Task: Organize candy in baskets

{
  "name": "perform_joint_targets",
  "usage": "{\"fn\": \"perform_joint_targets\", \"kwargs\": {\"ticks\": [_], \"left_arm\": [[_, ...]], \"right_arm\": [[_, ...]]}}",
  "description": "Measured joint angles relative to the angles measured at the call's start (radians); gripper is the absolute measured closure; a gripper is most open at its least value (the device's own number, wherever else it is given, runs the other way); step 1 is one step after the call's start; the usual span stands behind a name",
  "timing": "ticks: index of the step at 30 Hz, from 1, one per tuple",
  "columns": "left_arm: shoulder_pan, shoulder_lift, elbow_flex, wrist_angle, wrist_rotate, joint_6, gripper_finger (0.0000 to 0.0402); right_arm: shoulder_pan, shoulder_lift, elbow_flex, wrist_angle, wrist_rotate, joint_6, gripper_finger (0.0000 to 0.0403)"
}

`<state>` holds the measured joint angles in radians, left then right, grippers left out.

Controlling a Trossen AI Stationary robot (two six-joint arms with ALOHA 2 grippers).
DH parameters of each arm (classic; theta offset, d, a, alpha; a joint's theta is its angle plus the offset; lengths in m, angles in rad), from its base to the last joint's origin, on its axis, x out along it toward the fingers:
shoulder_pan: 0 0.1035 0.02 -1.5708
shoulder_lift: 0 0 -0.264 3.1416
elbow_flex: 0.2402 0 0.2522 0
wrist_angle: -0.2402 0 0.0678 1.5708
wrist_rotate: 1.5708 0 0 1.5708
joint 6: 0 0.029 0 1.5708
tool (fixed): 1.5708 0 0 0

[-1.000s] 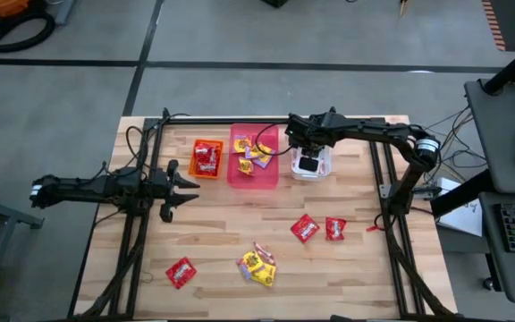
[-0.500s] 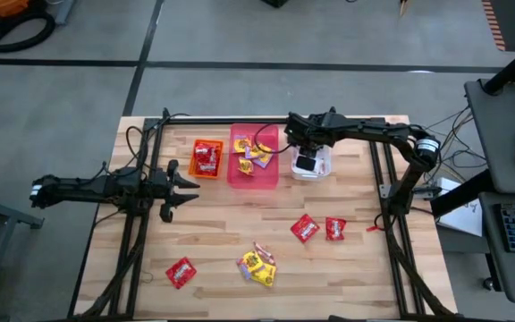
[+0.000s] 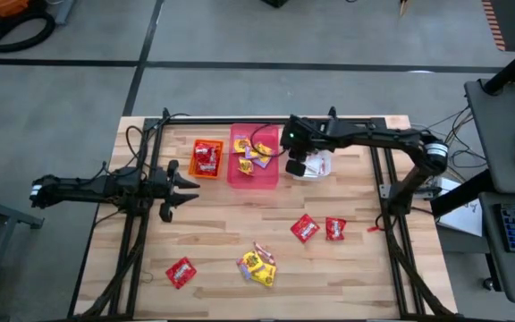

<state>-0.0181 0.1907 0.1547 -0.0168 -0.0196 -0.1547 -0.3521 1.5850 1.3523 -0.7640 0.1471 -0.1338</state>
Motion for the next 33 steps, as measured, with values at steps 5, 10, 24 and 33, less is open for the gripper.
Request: {"fn": "perform_joint_targets", "kwargs": {"ticks": [5, 10, 24, 33], "left_arm": [[0.000, 0.005, 0.000, 0.026, 0.000, -0.060, 0.0274], [0.000, 0.016, 0.000, 0.035, 0.000, -0.090, 0.0274], [-0.001, 0.107, 0.003, 0.077, 0.003, -0.199, 0.0273], [-0.096, 0.251, 0.052, 0.071, -0.006, -0.381, 0.0273]], "right_arm": [[0.097, -0.071, 0.001, -0.006, 0.009, 0.136, 0.0325], [0.208, -0.108, -0.003, -0.042, -0.101, 0.317, 0.0332], [0.494, -0.055, -0.042, -0.075, -0.311, 0.831, 0.0325], [0.582, -0.051, -0.048, -0.083, -0.275, 0.843, 0.0293]]}}
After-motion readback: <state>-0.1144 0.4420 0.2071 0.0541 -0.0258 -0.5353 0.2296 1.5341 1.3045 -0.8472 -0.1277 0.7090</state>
